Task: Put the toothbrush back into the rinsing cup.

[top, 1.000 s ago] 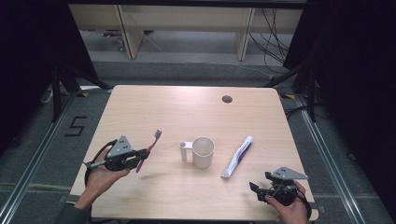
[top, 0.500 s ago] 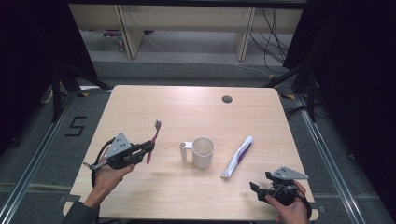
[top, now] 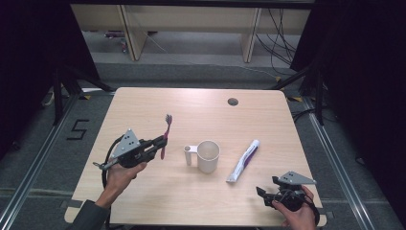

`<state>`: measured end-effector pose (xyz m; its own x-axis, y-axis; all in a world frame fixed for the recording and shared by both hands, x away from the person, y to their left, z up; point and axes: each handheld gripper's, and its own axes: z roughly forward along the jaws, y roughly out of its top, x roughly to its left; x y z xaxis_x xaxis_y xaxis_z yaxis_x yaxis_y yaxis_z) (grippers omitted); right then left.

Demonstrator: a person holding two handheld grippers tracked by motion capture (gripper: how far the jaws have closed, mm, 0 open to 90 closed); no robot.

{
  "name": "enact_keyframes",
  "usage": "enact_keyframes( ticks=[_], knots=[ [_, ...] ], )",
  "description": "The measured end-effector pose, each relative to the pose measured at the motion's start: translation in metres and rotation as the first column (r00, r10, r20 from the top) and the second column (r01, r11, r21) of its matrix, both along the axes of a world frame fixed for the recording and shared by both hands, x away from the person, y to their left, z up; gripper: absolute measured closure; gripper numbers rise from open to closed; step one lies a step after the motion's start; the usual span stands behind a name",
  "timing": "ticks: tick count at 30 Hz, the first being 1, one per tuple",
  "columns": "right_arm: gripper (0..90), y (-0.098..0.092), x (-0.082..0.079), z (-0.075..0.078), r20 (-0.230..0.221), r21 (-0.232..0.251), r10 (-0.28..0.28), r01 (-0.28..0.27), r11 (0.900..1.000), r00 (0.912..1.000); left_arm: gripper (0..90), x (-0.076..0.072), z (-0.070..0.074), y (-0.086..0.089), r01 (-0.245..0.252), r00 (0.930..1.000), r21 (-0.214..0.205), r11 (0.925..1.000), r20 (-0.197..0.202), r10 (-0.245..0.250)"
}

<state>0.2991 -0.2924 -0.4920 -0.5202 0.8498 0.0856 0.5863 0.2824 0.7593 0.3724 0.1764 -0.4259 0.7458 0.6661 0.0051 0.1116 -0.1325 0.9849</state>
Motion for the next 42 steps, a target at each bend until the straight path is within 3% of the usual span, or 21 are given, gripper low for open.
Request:
enact_keyframes(
  ticks=[9, 26, 29, 30, 36, 40, 42],
  knots=[
    [24.3, 0.0, 0.0, 0.0, 0.003, -0.002, -0.001, 0.001, 1.0, 1.0, 82.9, 0.009, 0.005, -0.014, 0.012, 0.9994, -0.05, 0.9987, 0.034, -0.01],
    [24.4, -0.001, 0.0, 0.001, 0.001, -0.009, 0.001, -0.001, 1.0, 1.0, 82.9, 0.022, 0.007, -0.05, 0.044, 0.9975, -0.09, 0.995, 0.058, -0.039],
    [24.4, 0.0, 0.0, 0.0, 0.004, -0.009, 0.0, 0.0, 1.0, 1.0, 82.9, 0.024, 0.005, -0.053, 0.045, 0.9974, -0.09, 0.9949, 0.059, -0.04],
    [24.4, 0.002, -0.002, 0.001, -0.019, 0.004, -0.021, 0.021, 0.9998, 0.9996, 82.8, 0.025, 0.004, -0.054, 0.047, 0.9975, -0.093, 0.9946, 0.056, -0.042],
    [24.4, 0.001, -0.002, 0.001, -0.009, 0.003, -0.012, 0.012, 0.9999, 0.9999, 82.8, 0.027, -0.001, -0.058, 0.047, 0.9979, -0.098, 0.9941, 0.049, -0.042],
    [24.4, 0.002, -0.002, 0.001, -0.026, 0.009, -0.015, 0.015, 0.9998, 0.9995, 82.8, 0.027, -0.008, -0.06, 0.043, 0.9981, -0.084, 0.9955, 0.049, -0.039],
    [24.4, 0.001, -0.002, 0.001, -0.013, 0.004, -0.008, 0.008, 1.0, 0.9999, 82.8, 0.026, -0.012, -0.061, 0.05, 0.9976, -0.074, 0.996, 0.051, -0.046]
  ],
)
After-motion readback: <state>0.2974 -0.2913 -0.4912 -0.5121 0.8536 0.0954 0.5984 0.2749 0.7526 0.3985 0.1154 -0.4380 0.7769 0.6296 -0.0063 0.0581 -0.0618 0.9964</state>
